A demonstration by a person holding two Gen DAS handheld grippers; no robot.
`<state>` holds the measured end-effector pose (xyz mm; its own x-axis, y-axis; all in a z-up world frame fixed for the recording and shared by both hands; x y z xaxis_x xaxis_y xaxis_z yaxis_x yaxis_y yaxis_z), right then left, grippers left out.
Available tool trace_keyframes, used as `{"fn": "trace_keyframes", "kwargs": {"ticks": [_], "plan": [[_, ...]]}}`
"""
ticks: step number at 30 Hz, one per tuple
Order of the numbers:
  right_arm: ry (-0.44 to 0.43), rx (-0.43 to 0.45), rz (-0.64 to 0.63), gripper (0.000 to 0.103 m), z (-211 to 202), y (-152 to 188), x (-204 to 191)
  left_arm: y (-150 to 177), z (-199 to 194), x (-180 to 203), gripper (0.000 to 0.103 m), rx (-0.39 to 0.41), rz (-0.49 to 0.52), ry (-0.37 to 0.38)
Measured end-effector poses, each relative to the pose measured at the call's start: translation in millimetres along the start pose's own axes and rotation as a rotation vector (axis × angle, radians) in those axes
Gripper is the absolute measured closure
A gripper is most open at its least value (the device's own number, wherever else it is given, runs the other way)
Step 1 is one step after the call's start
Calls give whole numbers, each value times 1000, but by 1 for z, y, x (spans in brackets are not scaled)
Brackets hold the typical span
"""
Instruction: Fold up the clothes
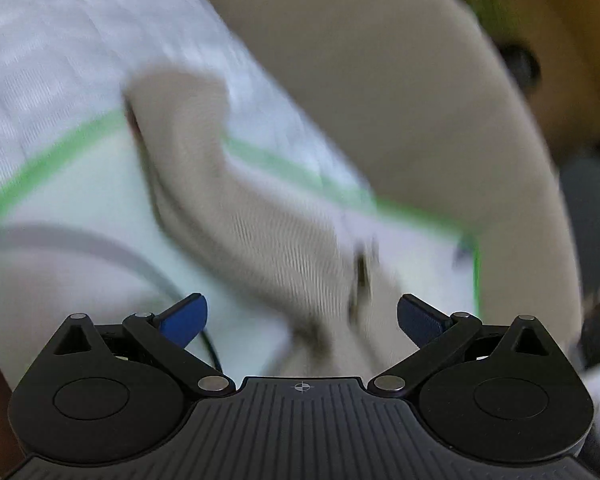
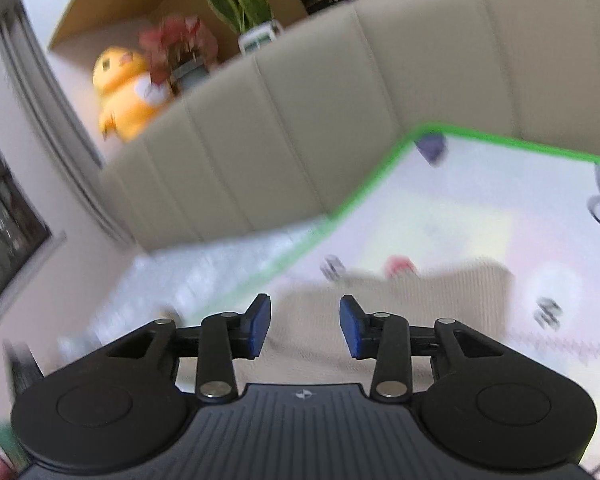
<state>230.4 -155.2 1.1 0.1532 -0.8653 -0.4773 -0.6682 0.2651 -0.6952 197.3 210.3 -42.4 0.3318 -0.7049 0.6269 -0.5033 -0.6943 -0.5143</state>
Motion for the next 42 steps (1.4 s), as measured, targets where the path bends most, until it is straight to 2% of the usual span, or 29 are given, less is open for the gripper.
{"fn": "trace_keyframes", "kwargs": {"ticks": [2, 4, 6, 9, 11, 12, 14, 17, 20, 26, 30, 32, 33, 37, 39, 42], "plan": [[20, -31, 4, 65, -5, 25, 19, -39, -1, -8, 1, 100, 81, -101], [16, -46, 65, 65, -7, 41, 37, -71, 9, -18, 1, 128, 105, -176], [9, -54, 134, 65, -9, 56, 56, -90, 28, -33, 2, 82, 39, -230], [15, -44, 176, 65, -12, 61, 74, -93, 58, -58, 7, -10, -91, -299], [20, -38, 205, 65, -14, 65, 86, -85, 72, -62, 35, -35, -104, -383], [22, -35, 219, 65, -15, 67, 92, -80, 76, -61, 43, -33, -81, -436], [26, -28, 248, 63, -17, 70, 104, -76, 72, -46, 78, -15, 7, -496], [24, -17, 286, 62, -21, 73, 117, -76, 58, -19, 87, 6, 140, -531], [-9, -4, 328, 62, -27, 69, 122, -84, 36, 22, 93, 26, 242, -491], [-77, 32, 328, 55, -43, 61, 111, -92, 2, 131, 93, 77, 325, -292], [-101, 53, 328, 55, -53, 57, 109, -71, 4, 212, 93, 58, 383, -105], [-107, 65, 340, 55, -58, 55, 111, -54, 9, 247, 82, 36, 415, -33], [-112, 71, 351, 54, -60, 54, 113, -44, 11, 263, 81, 29, 439, -10], [-124, 97, 387, 53, -69, 50, 120, -10, 18, 302, 70, 11, 538, 36], [-127, 105, 395, 53, -70, 48, 122, 5, 19, 308, 68, -8, 560, 41], [-128, 100, 402, 52, -69, 48, 125, 18, 23, 298, 59, -33, 561, 28]]}}
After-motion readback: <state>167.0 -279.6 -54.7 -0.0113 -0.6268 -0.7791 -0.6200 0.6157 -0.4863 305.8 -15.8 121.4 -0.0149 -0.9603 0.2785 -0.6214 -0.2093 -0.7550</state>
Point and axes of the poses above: each gripper's, at about its wrist camera, not at the fingertips, and z roughly the way its jaws point, x to its right, y to its underside, the point moved 5 cm from there along z, roughly the way its jaws point, and after that the axes turned 4 degrees about z, right-handed, at the moved point
